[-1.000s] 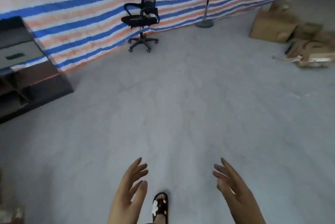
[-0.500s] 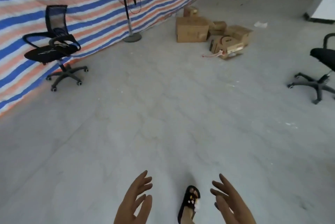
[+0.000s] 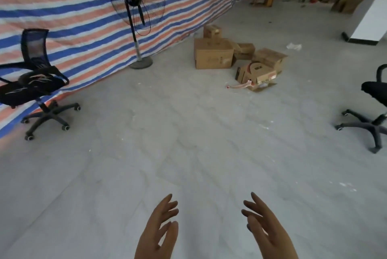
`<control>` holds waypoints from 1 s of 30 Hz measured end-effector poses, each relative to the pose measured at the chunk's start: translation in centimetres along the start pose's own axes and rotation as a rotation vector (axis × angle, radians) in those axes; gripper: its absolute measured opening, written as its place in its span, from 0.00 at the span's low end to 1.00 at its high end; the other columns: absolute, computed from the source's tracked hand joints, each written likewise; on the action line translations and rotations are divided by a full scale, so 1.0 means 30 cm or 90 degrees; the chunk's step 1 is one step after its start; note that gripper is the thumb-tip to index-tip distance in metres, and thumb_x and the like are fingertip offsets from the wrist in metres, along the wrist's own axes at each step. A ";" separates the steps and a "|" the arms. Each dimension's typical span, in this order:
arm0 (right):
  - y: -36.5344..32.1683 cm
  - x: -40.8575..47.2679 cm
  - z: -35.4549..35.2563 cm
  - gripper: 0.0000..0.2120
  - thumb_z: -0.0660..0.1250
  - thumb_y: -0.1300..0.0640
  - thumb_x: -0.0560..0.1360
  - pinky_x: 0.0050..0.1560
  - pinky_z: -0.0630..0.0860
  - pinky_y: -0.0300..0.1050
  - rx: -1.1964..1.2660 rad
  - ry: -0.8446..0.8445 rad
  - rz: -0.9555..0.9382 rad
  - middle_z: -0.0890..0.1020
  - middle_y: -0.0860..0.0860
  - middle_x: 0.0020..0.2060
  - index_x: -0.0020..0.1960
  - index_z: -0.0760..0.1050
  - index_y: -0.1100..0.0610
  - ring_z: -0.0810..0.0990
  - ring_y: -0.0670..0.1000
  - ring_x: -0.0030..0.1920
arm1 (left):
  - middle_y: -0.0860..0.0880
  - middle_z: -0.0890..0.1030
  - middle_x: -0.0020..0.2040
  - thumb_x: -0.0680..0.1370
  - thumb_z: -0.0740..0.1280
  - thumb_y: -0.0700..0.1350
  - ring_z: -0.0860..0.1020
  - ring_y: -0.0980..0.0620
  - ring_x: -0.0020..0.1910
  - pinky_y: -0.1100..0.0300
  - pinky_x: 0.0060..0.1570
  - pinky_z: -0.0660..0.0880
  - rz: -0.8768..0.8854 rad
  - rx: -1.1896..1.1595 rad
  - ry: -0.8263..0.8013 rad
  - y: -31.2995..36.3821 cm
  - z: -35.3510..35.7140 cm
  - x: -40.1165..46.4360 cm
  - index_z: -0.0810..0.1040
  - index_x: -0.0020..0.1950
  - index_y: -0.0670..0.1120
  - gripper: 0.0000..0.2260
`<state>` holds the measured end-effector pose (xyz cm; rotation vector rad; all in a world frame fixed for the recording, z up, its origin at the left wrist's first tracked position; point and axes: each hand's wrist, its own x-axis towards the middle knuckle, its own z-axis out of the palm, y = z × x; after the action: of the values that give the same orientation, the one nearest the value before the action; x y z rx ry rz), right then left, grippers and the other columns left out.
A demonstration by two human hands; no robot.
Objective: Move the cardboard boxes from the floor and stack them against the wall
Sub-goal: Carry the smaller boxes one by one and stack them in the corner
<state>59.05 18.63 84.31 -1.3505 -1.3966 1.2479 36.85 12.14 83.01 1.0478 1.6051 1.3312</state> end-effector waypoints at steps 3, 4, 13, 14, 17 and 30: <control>0.007 0.171 0.022 0.36 0.64 0.71 0.73 0.43 0.76 0.29 -0.011 -0.003 0.022 0.82 0.35 0.45 0.47 0.74 0.24 0.82 0.40 0.48 | 0.53 0.83 0.50 0.59 0.66 0.55 0.81 0.63 0.50 0.74 0.47 0.73 -0.024 0.000 -0.002 0.003 0.022 0.204 0.74 0.47 0.78 0.22; 0.010 0.235 0.032 0.36 0.65 0.71 0.73 0.43 0.76 0.29 -0.012 0.004 0.028 0.82 0.35 0.45 0.46 0.74 0.24 0.82 0.39 0.47 | 0.51 0.81 0.53 0.61 0.67 0.52 0.81 0.63 0.49 0.74 0.46 0.73 -0.022 0.000 -0.003 -0.002 0.029 0.278 0.74 0.47 0.78 0.22; -0.042 0.932 0.197 0.36 0.64 0.70 0.74 0.43 0.76 0.29 0.009 0.073 0.024 0.82 0.34 0.45 0.45 0.74 0.23 0.82 0.38 0.47 | 0.62 0.81 0.52 0.75 0.65 0.35 0.80 0.63 0.51 0.75 0.46 0.73 0.044 0.028 -0.005 0.020 0.034 1.037 0.73 0.51 0.77 0.31; -0.070 1.025 0.222 0.36 0.64 0.70 0.74 0.43 0.76 0.29 0.012 0.080 0.017 0.82 0.34 0.44 0.45 0.74 0.23 0.82 0.38 0.47 | 0.64 0.81 0.52 0.76 0.63 0.31 0.80 0.63 0.51 0.75 0.46 0.73 0.055 0.033 -0.004 0.055 0.022 1.144 0.73 0.50 0.76 0.34; -0.143 1.273 0.285 0.36 0.64 0.70 0.74 0.44 0.76 0.29 0.015 0.096 -0.004 0.82 0.34 0.45 0.45 0.74 0.23 0.82 0.39 0.47 | 0.64 0.80 0.52 0.76 0.61 0.29 0.80 0.63 0.51 0.75 0.47 0.73 0.094 0.055 -0.021 0.138 0.002 1.434 0.76 0.54 0.70 0.32; -0.133 2.182 0.221 0.35 0.64 0.69 0.74 0.42 0.76 0.29 0.019 0.113 0.059 0.82 0.34 0.45 0.45 0.74 0.23 0.82 0.38 0.47 | 0.56 0.83 0.51 0.70 0.64 0.42 0.81 0.63 0.49 0.75 0.46 0.73 0.013 0.052 -0.064 0.127 0.286 2.341 0.73 0.51 0.78 0.27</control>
<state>45.21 83.01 81.67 -1.4812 -1.2005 1.1725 20.65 81.09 81.07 1.1650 1.5885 1.2146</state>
